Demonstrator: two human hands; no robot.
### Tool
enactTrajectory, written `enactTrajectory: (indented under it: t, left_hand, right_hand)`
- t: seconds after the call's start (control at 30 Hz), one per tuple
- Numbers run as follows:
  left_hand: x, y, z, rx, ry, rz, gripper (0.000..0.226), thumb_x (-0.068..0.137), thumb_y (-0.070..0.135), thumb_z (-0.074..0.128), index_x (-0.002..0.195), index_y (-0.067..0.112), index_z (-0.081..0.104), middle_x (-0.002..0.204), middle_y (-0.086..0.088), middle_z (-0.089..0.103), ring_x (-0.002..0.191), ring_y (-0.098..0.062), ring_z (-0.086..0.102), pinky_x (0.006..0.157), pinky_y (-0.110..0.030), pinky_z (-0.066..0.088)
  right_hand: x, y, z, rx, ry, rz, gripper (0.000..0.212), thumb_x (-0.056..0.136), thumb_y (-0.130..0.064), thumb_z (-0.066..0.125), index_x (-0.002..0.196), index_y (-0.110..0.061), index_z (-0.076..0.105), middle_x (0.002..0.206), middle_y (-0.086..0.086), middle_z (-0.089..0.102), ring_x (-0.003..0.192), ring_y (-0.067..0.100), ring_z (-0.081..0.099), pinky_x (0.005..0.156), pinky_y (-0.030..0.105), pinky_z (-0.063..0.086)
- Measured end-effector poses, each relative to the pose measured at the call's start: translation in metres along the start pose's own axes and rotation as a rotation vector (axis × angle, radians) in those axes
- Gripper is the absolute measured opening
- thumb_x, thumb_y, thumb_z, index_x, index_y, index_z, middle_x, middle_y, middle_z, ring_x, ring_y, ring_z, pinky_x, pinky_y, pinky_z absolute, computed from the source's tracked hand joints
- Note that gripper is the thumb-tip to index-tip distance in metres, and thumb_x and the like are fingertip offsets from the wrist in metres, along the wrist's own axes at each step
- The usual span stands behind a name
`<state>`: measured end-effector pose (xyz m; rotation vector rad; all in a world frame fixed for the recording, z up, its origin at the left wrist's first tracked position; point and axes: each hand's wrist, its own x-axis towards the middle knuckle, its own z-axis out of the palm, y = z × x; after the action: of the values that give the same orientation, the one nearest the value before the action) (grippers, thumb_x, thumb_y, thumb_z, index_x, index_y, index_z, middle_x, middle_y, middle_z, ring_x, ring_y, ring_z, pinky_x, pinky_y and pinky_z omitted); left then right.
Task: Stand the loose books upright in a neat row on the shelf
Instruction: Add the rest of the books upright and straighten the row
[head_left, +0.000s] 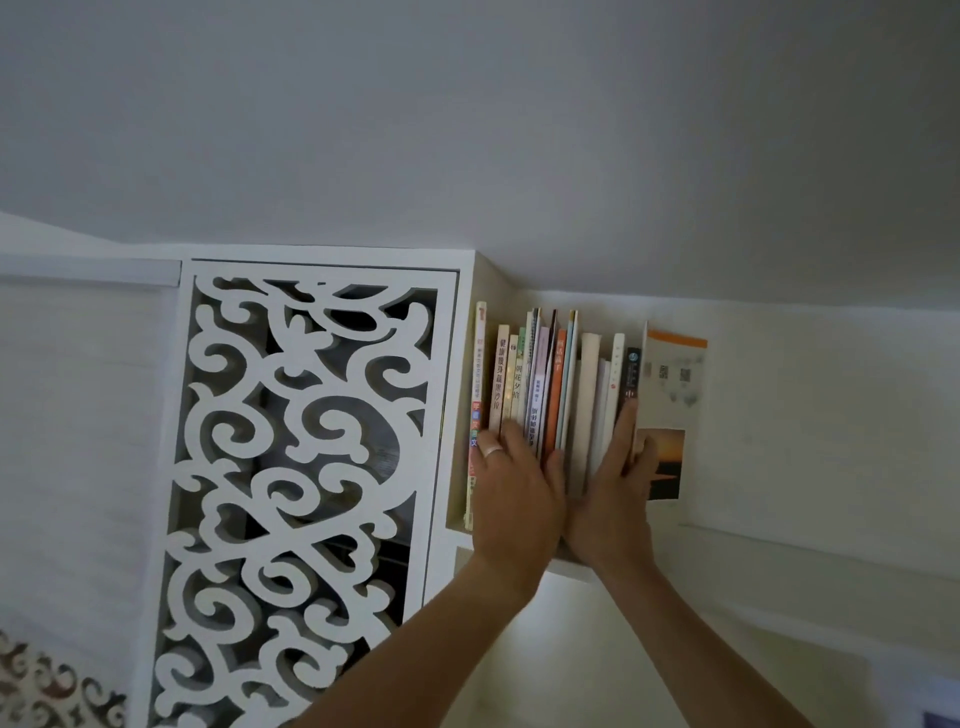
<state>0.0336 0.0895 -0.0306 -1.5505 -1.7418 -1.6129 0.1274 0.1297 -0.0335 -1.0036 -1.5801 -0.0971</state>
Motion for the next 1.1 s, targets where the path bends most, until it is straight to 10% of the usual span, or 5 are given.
enactTrajectory:
  t: [0.43, 0.67, 0.83, 1.0, 1.1]
  left_hand:
    - [-0.013, 0.019, 0.013, -0.136, 0.011, 0.01, 0.03, 0.107, 0.042, 0.043, 0.124, 0.018, 0.049, 0.114, -0.001, 0.061, 0.089, -0.007, 0.056, 0.072, -0.015, 0.047]
    - [0.011, -0.016, 0.021, -0.425, -0.193, 0.036, 0.055, 0.106, 0.039, 0.047, 0.155, 0.019, 0.032, 0.138, 0.002, 0.061, 0.114, -0.006, 0.065, 0.091, -0.019, 0.056]
    - [0.008, -0.028, 0.025, -0.429, -0.091, 0.044, 0.034, 0.107, 0.04, 0.037, 0.128, 0.018, 0.054, 0.119, 0.0, 0.07, 0.104, -0.011, 0.071, 0.09, -0.032, 0.062]
    - [0.013, -0.031, 0.023, -0.197, -0.105, 0.063, 0.02, 0.109, 0.027, 0.047, 0.12, 0.012, 0.054, 0.101, 0.002, 0.066, 0.066, 0.001, 0.053, 0.065, 0.002, 0.048]
    - [0.012, -0.021, 0.02, -0.138, -0.143, 0.047, 0.029, 0.109, 0.027, 0.045, 0.134, 0.012, 0.045, 0.103, -0.001, 0.069, 0.074, -0.005, 0.063, 0.074, -0.016, 0.059]
  right_hand:
    - [0.012, 0.027, -0.038, 0.016, -0.086, -0.146, 0.123, 0.08, -0.065, 0.069, 0.158, -0.038, -0.021, 0.16, 0.008, 0.025, 0.139, 0.027, 0.042, 0.1, 0.041, 0.049]
    - [0.009, 0.036, -0.034, 0.046, -0.061, -0.171, 0.13, 0.068, -0.059, 0.086, 0.162, -0.037, -0.002, 0.154, 0.0, 0.035, 0.138, 0.022, 0.041, 0.097, 0.04, 0.051]
    - [0.005, 0.035, -0.036, 0.066, -0.071, -0.168, 0.132, 0.07, -0.046, 0.089, 0.162, -0.038, -0.007, 0.157, 0.0, 0.028, 0.14, 0.018, 0.033, 0.097, 0.035, 0.039]
    - [0.004, 0.033, -0.036, 0.044, -0.053, -0.15, 0.134, 0.07, -0.048, 0.088, 0.161, -0.039, -0.01, 0.156, 0.0, 0.027, 0.14, 0.023, 0.034, 0.101, 0.041, 0.044]
    - [0.004, 0.033, -0.035, 0.019, -0.042, -0.155, 0.136, 0.069, -0.05, 0.088, 0.161, -0.037, -0.011, 0.156, 0.002, 0.027, 0.141, 0.024, 0.034, 0.101, 0.044, 0.045]
